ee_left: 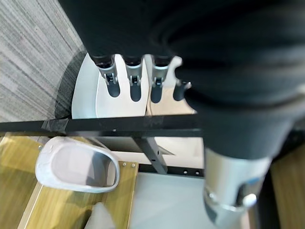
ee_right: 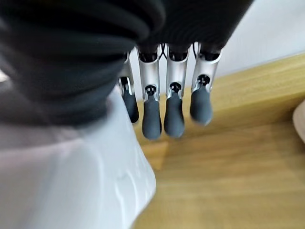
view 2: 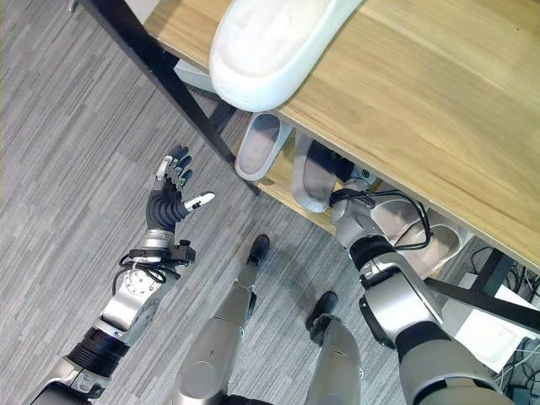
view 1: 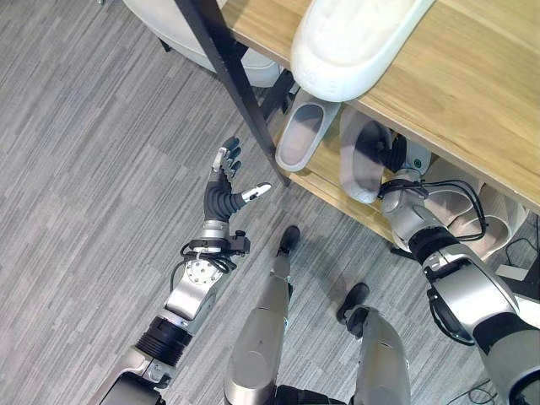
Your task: Arrange the slippers neatly on the shoe rack.
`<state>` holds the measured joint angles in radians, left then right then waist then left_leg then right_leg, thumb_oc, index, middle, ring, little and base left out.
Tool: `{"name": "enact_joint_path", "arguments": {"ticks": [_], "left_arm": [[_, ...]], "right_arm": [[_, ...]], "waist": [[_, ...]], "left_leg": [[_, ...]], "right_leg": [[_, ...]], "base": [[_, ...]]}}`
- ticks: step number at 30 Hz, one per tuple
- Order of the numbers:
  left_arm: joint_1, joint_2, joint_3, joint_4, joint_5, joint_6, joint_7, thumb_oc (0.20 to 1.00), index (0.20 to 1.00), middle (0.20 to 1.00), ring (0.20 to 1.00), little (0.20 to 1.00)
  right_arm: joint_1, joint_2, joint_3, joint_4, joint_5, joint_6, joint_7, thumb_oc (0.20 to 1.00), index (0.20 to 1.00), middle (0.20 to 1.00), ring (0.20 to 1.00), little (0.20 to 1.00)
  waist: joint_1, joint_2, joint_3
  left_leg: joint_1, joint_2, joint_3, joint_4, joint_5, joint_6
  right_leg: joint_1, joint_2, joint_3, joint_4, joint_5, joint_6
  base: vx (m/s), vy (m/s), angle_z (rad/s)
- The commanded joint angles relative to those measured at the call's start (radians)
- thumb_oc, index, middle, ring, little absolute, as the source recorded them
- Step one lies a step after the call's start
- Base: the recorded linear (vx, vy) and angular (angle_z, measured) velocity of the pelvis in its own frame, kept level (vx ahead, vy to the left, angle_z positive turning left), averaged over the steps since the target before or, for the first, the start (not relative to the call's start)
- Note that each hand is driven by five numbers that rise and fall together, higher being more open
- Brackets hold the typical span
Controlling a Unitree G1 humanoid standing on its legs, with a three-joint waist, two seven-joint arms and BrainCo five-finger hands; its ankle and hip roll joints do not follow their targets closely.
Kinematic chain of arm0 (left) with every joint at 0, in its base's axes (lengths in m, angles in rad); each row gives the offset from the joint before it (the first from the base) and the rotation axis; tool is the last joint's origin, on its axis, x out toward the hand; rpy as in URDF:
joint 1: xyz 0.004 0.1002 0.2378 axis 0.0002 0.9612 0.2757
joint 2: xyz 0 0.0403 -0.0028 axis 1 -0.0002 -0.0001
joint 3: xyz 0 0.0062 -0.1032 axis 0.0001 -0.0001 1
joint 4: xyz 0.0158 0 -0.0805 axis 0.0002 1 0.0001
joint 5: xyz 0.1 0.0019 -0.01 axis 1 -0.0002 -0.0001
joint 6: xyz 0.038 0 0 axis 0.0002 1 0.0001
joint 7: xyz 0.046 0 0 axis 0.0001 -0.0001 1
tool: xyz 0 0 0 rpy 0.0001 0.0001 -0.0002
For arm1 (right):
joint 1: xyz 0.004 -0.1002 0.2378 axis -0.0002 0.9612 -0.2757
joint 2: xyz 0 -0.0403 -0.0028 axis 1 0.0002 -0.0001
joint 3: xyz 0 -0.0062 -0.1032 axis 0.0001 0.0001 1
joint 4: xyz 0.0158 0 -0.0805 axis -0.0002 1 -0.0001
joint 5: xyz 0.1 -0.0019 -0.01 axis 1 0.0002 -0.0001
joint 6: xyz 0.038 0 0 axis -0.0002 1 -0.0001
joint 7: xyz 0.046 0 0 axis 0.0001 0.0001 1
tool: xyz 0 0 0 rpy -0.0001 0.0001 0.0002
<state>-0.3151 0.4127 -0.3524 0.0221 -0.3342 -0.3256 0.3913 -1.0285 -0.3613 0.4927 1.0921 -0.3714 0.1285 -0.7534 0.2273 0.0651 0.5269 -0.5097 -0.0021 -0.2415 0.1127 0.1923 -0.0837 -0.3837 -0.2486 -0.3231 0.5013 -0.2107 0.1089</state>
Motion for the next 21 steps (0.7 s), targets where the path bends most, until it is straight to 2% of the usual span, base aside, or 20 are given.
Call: {"name": "enact_joint_path", "arguments": {"ticks": [1, 5, 13, 17, 19, 20, 21], "left_arm": [[-0.022, 0.009, 0.000, -0.085, 0.000, -0.054, -0.008, 1.000, 1.000, 1.000, 1.000, 1.000], [-0.054, 0.000, -0.014, -0.096, 0.000, -0.044, -0.011, 1.000, 1.000, 1.000, 1.000, 1.000], [-0.064, -0.005, -0.007, -0.096, -0.004, -0.043, -0.006, 1.000, 1.000, 1.000, 1.000, 1.000], [-0.047, -0.003, 0.001, -0.099, -0.003, -0.040, 0.000, 1.000, 1.000, 1.000, 1.000, 1.000], [-0.024, -0.003, 0.007, -0.096, 0.002, -0.035, 0.002, 1.000, 1.000, 1.000, 1.000, 1.000], [-0.024, -0.003, 0.007, -0.096, 0.002, -0.035, 0.002, 1.000, 1.000, 1.000, 1.000, 1.000], [-0.012, 0.000, 0.011, -0.093, 0.004, -0.031, 0.000, 1.000, 1.000, 1.000, 1.000, 1.000]], "right_arm": [[-0.024, -0.009, 0.008, -0.018, -0.001, 0.018, -0.013, 1.000, 1.000, 1.000, 1.000, 1.000], [-0.022, 0.042, 0.025, -0.002, -0.007, 0.022, -0.003, 1.000, 1.000, 1.000, 1.000, 1.000], [0.001, 0.064, 0.010, -0.049, 0.052, -0.013, -0.010, 1.000, 1.000, 1.000, 1.000, 1.000], [0.067, 0.090, -0.056, -0.127, 0.139, -0.055, -0.042, 1.000, 1.000, 1.000, 1.000, 1.000], [0.151, 0.130, -0.118, -0.177, 0.263, -0.117, -0.045, 1.000, 1.000, 1.000, 1.000, 1.000], [0.152, 0.130, -0.118, -0.178, 0.263, -0.117, -0.044, 1.000, 1.000, 1.000, 1.000, 1.000], [0.181, 0.148, -0.139, -0.195, 0.330, -0.147, -0.036, 1.000, 1.000, 1.000, 1.000, 1.000]], "waist": [[0.018, -0.016, -0.029], [0.012, -0.025, -0.031], [-0.003, -0.034, -0.026], [-0.014, -0.033, -0.018], [-0.025, -0.029, -0.014], [-0.024, -0.029, -0.015], [-0.026, -0.029, -0.013]], "left_leg": [[0.026, 0.024, 0.014, 0.039, -0.131, -0.012], [0.028, 0.027, 0.016, 0.037, -0.134, -0.012], [0.037, 0.030, 0.030, 0.033, -0.139, -0.011], [0.042, 0.033, 0.039, 0.032, -0.142, -0.007], [0.044, 0.033, 0.046, 0.032, -0.145, -0.003], [0.044, 0.033, 0.047, 0.032, -0.145, -0.003], [0.044, 0.033, 0.048, 0.031, -0.147, -0.002]], "right_leg": [[0.056, 0.001, 0.040, -0.175, 0.055, 0.003], [0.056, 0.006, 0.046, -0.181, 0.056, 0.003], [0.056, 0.009, 0.063, -0.189, 0.061, 0.003], [0.053, 0.011, 0.072, -0.189, 0.064, 0.003], [0.049, 0.011, 0.077, -0.188, 0.066, 0.004], [0.049, 0.011, 0.077, -0.188, 0.066, 0.004], [0.048, 0.012, 0.079, -0.189, 0.067, 0.004]], "base": [[0.00, 0.000, 0.00], [0.00, 0.000, 0.00], [0.00, 0.000, 0.00], [0.00, 0.008, -0.08], [0.00, 0.014, -0.11], [0.01, 0.000, -0.07], [0.00, -0.003, -0.03]]}}
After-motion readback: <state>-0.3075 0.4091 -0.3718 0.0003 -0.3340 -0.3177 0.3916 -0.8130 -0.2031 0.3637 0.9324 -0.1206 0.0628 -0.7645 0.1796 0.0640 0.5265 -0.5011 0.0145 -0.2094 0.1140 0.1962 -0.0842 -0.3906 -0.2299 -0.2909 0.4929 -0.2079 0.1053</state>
